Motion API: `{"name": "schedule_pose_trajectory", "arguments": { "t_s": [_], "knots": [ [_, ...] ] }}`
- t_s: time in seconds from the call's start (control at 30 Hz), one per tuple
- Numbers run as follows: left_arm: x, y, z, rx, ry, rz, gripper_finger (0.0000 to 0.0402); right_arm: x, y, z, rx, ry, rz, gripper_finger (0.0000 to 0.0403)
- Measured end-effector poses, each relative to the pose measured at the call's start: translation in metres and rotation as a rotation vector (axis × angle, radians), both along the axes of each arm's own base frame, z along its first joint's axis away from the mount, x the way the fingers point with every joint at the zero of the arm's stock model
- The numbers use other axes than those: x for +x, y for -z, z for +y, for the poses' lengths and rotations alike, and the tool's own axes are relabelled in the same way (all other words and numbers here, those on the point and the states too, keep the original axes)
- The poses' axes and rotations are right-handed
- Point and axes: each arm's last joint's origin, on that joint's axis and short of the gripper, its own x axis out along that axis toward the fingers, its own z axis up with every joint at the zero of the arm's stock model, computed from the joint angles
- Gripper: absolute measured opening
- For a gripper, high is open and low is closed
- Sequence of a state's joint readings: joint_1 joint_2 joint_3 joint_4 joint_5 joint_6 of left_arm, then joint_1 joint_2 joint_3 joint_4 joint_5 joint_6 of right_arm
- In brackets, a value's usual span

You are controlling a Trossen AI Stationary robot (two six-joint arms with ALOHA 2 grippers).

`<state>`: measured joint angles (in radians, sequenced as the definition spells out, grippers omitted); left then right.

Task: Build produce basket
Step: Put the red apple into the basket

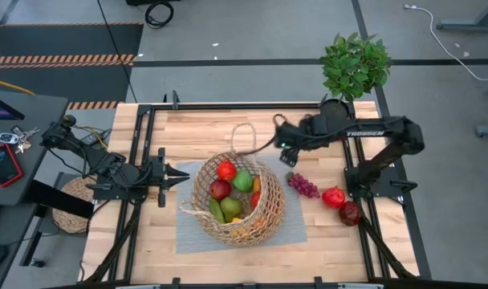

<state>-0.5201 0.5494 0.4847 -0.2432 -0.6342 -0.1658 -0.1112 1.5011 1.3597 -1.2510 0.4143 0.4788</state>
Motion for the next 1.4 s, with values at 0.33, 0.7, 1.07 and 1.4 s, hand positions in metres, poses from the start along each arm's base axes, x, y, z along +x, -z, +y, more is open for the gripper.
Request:
{"name": "schedule_pose_trajectory", "arguments": {
  "t_s": [0.33, 0.7, 1.07, 1.4],
  "knots": [
    [0.000, 0.000, 0.000, 0.000, 0.000, 0.000, 0.0048, -0.065, 0.064, -0.063, 0.172, 0.564, 0.134, 0.0373],
    [0.000, 0.000, 0.000, 0.000, 0.000, 0.000, 0.0048, -0.092, 0.071, -0.101, 0.064, 0.733, 0.167, 0.0373],
    [0.000, 0.000, 0.000, 0.000, 0.000, 0.000, 0.0048, -0.111, 0.123, -0.094, -0.042, 0.785, 0.101, 0.0373],
    [0.000, 0.000, 0.000, 0.000, 0.000, 0.000, 0.0048, -0.122, 0.140, -0.089, -0.221, 0.856, 0.072, 0.0373]
  ]
}}
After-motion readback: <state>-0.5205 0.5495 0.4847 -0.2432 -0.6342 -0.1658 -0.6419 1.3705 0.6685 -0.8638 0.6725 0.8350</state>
